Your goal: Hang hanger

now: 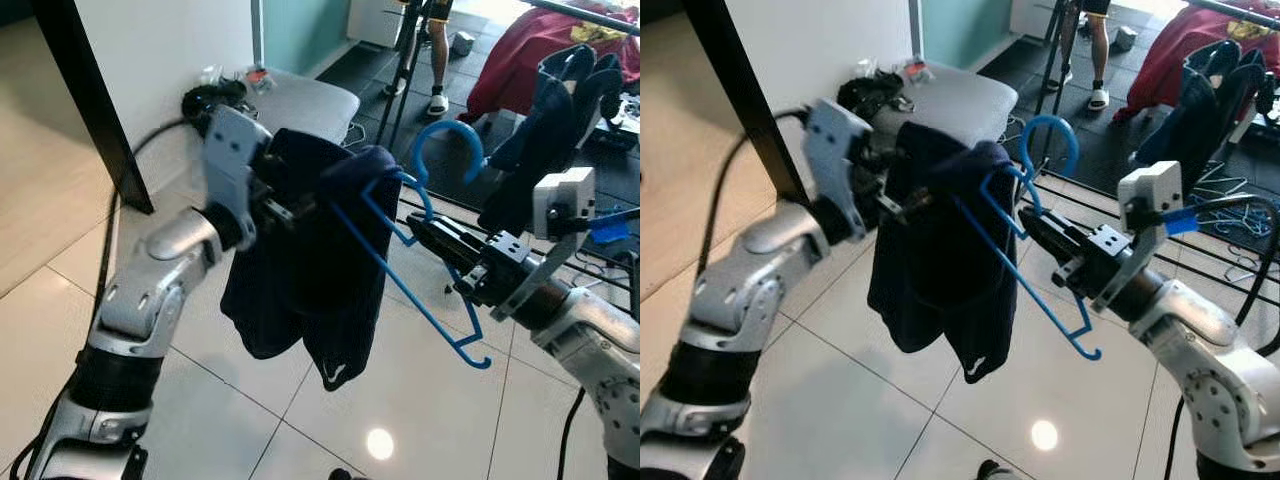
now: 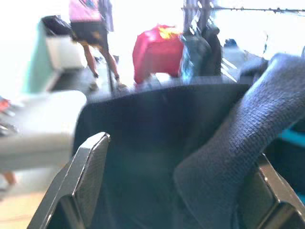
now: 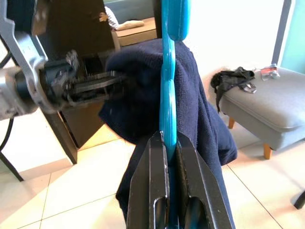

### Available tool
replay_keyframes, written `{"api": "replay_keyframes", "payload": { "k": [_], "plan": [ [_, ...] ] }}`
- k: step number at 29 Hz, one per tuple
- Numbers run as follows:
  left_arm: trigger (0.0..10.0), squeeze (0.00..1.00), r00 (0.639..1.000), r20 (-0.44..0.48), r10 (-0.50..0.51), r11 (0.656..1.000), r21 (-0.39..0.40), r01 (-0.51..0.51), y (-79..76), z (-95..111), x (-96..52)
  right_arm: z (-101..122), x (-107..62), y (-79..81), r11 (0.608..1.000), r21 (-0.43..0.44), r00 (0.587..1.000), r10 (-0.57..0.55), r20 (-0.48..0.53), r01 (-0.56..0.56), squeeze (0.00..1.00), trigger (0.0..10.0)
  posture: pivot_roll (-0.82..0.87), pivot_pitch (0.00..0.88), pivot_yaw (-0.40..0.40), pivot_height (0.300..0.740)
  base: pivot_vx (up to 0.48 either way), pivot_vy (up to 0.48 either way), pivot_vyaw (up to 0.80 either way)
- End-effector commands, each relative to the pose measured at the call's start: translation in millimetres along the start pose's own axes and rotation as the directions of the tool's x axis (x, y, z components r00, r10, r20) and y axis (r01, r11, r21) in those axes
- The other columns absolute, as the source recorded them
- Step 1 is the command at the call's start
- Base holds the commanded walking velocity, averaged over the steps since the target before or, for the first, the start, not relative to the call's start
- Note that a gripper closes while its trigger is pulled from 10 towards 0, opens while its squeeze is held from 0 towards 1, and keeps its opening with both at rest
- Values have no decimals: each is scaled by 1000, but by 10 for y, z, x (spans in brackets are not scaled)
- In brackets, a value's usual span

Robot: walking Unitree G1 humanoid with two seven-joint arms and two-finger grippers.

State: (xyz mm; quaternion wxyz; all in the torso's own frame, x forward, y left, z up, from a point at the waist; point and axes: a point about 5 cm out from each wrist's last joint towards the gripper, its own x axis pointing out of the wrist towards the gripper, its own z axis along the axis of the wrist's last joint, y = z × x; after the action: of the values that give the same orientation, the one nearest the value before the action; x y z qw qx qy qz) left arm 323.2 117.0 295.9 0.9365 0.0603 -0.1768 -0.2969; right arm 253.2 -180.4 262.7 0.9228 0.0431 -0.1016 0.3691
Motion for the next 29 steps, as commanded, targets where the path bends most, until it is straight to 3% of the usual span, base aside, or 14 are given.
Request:
{"api": "replay_keyframes", "payload": {
  "k": [1, 7, 11, 13, 14, 15, 16, 17, 18, 19, 20, 24, 25, 29],
  "plan": [
    [10000, 1000, 999, 32, 4, 1000, 16, -5, -4, 53, -11, 141, -21, 33, 999, -37, 997, 29, 78, -26, 0, 10000, -66, 183, -22, 740, 0, 0, 0],
    [10000, 1000, 989, 85, -117, 990, -68, 123, -200, 93, -35, 150, -22, 23, 999, -40, 997, 29, 78, -26, 0, 10000, -68, 184, -25, 740, 0, 0, 0],
    [10000, 922, 928, 165, -333, 896, -253, 366, -448, 118, -127, 177, -30, -9, 999, -50, 996, 21, 83, -17, 0, 10000, -67, 182, -23, 740, 0, 0, 0],
    [10000, 922, 928, 165, -333, 896, -253, 366, -448, 118, -127, 177, -30, -9, 999, -50, 996, 21, 83, -17, 0, 10000, -67, 182, -23, 740, 0, 0, 0],
    [10000, 263, 887, 214, -410, 827, -324, 460, -520, 138, -183, 207, -32, -30, 999, -51, 995, 12, 103, -7, 0, 10000, -67, 183, -22, 740, 0, 0, 0],
    [10000, 263, 887, 214, -410, 827, -324, 460, -520, 138, -183, 207, -32, -30, 999, -51, 995, 12, 103, -7, 0, 10000, -67, 183, -22, 740, 0, 0, 0],
    [10000, 0, 829, 285, -481, 730, -394, 559, -579, 157, -261, 256, -37, -55, 999, -50, 991, 5, 137, 1, 0, 10000, -65, 184, -18, 740, 0, 0, 0],
    [10000, 0, 829, 285, -481, 730, -394, 559, -579, 157, -261, 256, -37, -55, 999, -50, 991, 5, 137, 1, 0, 10000, -65, 184, -18, 740, 0, 0, 0],
    [10000, 0, 790, 371, -488, 644, -458, 613, -567, 186, -320, 304, -43, -77, 999, -51, 986, 3, 168, 6, 0, 10000, -65, 183, -20, 740, 0, 0, 0],
    [10000, 0, 790, 371, -488, 644, -458, 613, -567, 186, -320, 304, -43, -77, 999, -51, 986, 3, 168, 6, 0, 10000, -65, 183, -20, 740, 0, 0, 0],
    [10000, 0, 775, 440, -454, 591, -501, 632, -508, 211, -350, 344, -47, -92, 999, -50, 981, 4, 192, 5, 0, 10000, -65, 184, -20, 740, 0, 0, 0],
    [10000, 0, 811, 491, -318, 595, -562, 574, -310, 226, -330, 398, -56, -103, 999, -53, 977, 17, 213, -6, 0, 10000, -66, 184, -22, 740, 0, 0, 0],
    [10000, 0, 880, 436, -191, 683, -584, 438, -125, 181, -265, 445, -89, -103, 998, -47, 973, 46, 227, -36, 0, 10000, -61, 187, -28, 740, 0, 0, 0],
    [10000, 0, 914, 393, -102, 734, -591, 336, -3, 148, -231, 477, -114, -101, 997, -43, 969, 67, 237, -58, 0, 10000, -61, 187, -28, 740, 0, 0, 0]
  ]
}}
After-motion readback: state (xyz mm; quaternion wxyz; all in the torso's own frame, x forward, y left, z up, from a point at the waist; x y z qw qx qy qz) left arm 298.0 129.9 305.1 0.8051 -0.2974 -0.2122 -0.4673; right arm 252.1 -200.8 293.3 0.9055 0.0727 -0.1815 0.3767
